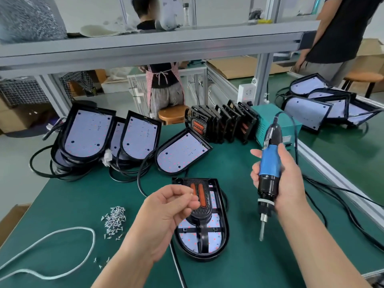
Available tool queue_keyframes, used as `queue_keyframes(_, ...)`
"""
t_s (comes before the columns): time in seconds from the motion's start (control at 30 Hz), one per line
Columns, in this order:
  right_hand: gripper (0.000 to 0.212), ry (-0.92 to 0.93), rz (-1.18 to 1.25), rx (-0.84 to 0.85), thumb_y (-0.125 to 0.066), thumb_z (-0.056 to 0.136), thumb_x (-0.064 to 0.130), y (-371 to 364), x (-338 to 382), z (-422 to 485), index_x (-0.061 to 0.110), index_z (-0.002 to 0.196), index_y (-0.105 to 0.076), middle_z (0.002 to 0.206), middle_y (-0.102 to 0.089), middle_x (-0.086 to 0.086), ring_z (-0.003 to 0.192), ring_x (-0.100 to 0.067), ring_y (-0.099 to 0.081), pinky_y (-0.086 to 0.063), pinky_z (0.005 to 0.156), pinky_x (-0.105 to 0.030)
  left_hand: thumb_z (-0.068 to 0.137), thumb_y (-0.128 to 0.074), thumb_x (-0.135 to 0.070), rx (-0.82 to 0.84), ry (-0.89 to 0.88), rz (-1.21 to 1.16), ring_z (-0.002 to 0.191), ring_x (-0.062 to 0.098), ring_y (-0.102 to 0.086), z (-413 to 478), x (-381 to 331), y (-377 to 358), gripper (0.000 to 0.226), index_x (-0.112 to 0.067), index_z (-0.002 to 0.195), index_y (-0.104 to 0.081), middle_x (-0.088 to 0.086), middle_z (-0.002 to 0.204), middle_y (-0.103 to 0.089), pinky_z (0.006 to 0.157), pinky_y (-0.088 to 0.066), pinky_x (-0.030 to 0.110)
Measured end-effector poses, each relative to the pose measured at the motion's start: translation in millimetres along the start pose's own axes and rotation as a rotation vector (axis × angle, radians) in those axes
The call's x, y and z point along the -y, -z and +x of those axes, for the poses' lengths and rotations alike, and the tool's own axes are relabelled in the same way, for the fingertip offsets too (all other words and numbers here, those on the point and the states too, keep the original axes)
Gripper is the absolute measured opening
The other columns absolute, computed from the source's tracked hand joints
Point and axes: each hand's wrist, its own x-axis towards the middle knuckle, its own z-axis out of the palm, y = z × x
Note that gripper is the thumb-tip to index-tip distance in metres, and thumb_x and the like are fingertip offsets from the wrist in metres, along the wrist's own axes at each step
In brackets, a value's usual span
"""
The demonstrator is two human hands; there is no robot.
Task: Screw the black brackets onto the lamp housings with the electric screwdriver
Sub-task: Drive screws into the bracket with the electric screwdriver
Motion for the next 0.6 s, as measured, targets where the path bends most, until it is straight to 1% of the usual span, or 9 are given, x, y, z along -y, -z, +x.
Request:
queue_keyframes(0.07,0.057,0.000,0.136,0.034,-0.060,0.091,0.055,-8.3,1.9,-2.9,0.002,0.113,-0.065,0.070,-0.052,-0.006,0.057,-0.017,-0.049,-0.041,0.045,-0.022,0.070,-0.072,-0.005,0.023,0.028,-0.008,0.069,0.017,-0.072,-0.1,1.3,-4.9,0.020,0.001,0.089,-0.071,0.019,0.084,-0.073,0.058,-0.055,0.018)
queue_keyframes(0.1,0.051,-0.012,0.211,0.061,-0.062,0.089,0.053,-13.3,2.7,-4.1,0.007,0.110,-0.064,0.073,-0.050,-0.003,0.059,-0.016,-0.047,-0.039,0.046,-0.022,0.071,-0.071,-0.004,0.033,0.035,-0.007,0.070,0.018,-0.072,-0.8,2.0,-7.5,0.016,0.000,0.087,-0.072,0.020,0.084,-0.073,0.059,-0.056,0.018)
queue_keyframes(0.17,0.042,-0.036,0.362,0.140,-0.064,0.085,0.051,-25.1,5.3,-6.6,0.014,0.104,-0.064,0.075,-0.040,0.001,0.063,-0.014,-0.041,-0.032,0.049,-0.021,0.080,-0.068,0.002,0.040,0.041,0.008,0.071,0.018,-0.072,-2.9,3.1,-12.6,0.007,-0.001,0.085,-0.073,0.020,0.084,-0.073,0.059,-0.055,0.018)
queue_keyframes(0.23,0.037,-0.039,0.447,0.224,-0.065,0.083,0.050,-37.4,9.4,-10.0,0.018,0.102,-0.065,0.077,-0.036,0.003,0.065,-0.012,-0.039,-0.027,0.055,-0.020,0.088,-0.063,0.006,0.032,0.041,0.045,0.071,0.018,-0.072,-4.4,4.6,-16.6,0.009,0.001,0.088,-0.071,0.019,0.082,-0.073,0.059,-0.055,0.017)
queue_keyframes(0.27,0.036,-0.023,0.455,0.261,-0.065,0.083,0.049,-43.4,12.5,-12.3,0.018,0.101,-0.066,0.078,-0.038,0.004,0.066,-0.011,-0.040,-0.026,0.056,-0.020,0.090,-0.062,0.006,0.033,0.038,0.062,0.071,0.018,-0.072,-5.0,5.4,-18.7,0.009,0.002,0.089,-0.070,0.018,0.082,-0.073,0.059,-0.054,0.017)
queue_keyframes(0.33,0.030,0.058,0.396,0.307,-0.062,0.086,0.045,-55.7,20.4,-17.5,0.018,0.099,-0.064,0.079,-0.047,0.005,0.067,-0.009,-0.044,-0.029,0.056,-0.020,0.091,-0.061,0.006,0.037,0.034,0.077,0.071,0.017,-0.071,-6.4,6.8,-22.7,0.008,0.003,0.091,-0.068,0.017,0.081,-0.073,0.060,-0.054,0.018)
queue_keyframes(0.43,0.021,0.198,0.285,0.285,-0.065,0.088,0.030,-76.6,31.8,-26.3,0.014,0.101,-0.062,0.079,-0.057,0.004,0.065,-0.008,-0.050,-0.037,0.059,-0.017,0.092,-0.060,0.006,0.037,0.046,0.060,0.074,0.018,-0.071,-8.8,7.9,-26.7,0.010,0.003,0.089,-0.069,0.017,0.083,-0.073,0.061,-0.055,0.018)
queue_keyframes(0.53,0.031,0.287,0.255,0.249,-0.070,0.084,0.022,-92.2,37.8,-33.9,0.010,0.111,-0.060,0.082,-0.055,0.000,0.066,-0.010,-0.049,-0.043,0.061,-0.018,0.092,-0.058,0.007,0.045,0.082,-0.021,0.074,0.020,-0.072,-11.8,7.9,-30.1,0.010,0.004,0.090,-0.068,0.018,0.083,-0.072,0.060,-0.055,0.019)
queue_keyframes(0.6,0.028,0.318,0.226,0.229,-0.073,0.083,0.021,-97.7,37.9,-37.3,0.012,0.107,-0.061,0.077,-0.054,0.000,0.062,-0.011,-0.049,-0.044,0.059,-0.019,0.092,-0.057,0.006,0.046,0.109,-0.077,0.074,0.020,-0.072,-13.5,7.5,-32.0,0.008,0.005,0.092,-0.066,0.018,0.084,-0.072,0.059,-0.055,0.018)
